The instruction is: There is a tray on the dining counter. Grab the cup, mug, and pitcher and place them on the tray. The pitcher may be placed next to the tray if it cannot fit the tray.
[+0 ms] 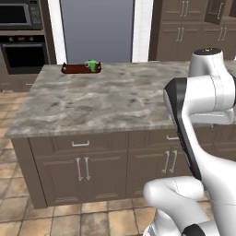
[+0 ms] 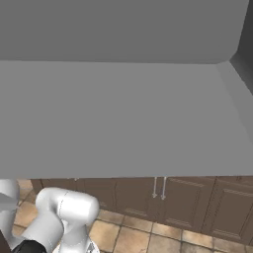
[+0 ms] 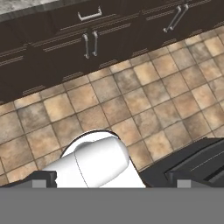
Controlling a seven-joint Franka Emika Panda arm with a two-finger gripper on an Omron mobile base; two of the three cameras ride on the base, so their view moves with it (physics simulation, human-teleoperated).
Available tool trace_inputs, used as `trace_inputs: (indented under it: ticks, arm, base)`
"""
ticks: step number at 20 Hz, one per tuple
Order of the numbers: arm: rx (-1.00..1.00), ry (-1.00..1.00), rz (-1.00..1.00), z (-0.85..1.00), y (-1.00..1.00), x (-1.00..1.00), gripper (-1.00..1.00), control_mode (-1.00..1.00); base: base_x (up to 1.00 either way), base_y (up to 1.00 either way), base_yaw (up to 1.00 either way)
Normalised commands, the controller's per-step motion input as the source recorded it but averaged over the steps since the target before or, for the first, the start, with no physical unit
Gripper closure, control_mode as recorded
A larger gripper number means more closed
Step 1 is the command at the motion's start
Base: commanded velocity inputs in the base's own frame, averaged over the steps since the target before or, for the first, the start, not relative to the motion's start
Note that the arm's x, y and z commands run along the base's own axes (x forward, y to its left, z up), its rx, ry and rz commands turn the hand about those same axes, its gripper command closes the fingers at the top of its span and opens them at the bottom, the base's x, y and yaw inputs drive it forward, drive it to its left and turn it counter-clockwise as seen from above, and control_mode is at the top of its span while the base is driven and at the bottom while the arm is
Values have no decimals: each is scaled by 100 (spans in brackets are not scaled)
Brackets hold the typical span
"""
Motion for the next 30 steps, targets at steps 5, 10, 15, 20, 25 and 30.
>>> trace_inputs:
  ticks: [5, 10, 15, 20, 25, 30]
  arm:
    - [0, 0, 0, 0, 0, 0, -100, 100]
    - [0, 0, 0, 0, 0, 0, -100, 100]
    - [0, 0, 0, 0, 0, 0, -100, 100]
    - [0, 0, 0, 0, 0, 0, -100, 100]
    - [0, 0, 0, 0, 0, 0, -100, 100]
    - [0, 0, 0, 0, 0, 0, -100, 100]
  base:
    - [70, -100, 24]
    - [100, -100, 21]
    - [100, 8, 4]
    - [100, 87, -17]
    - [51, -40, -15]
    - [-21, -100, -5]
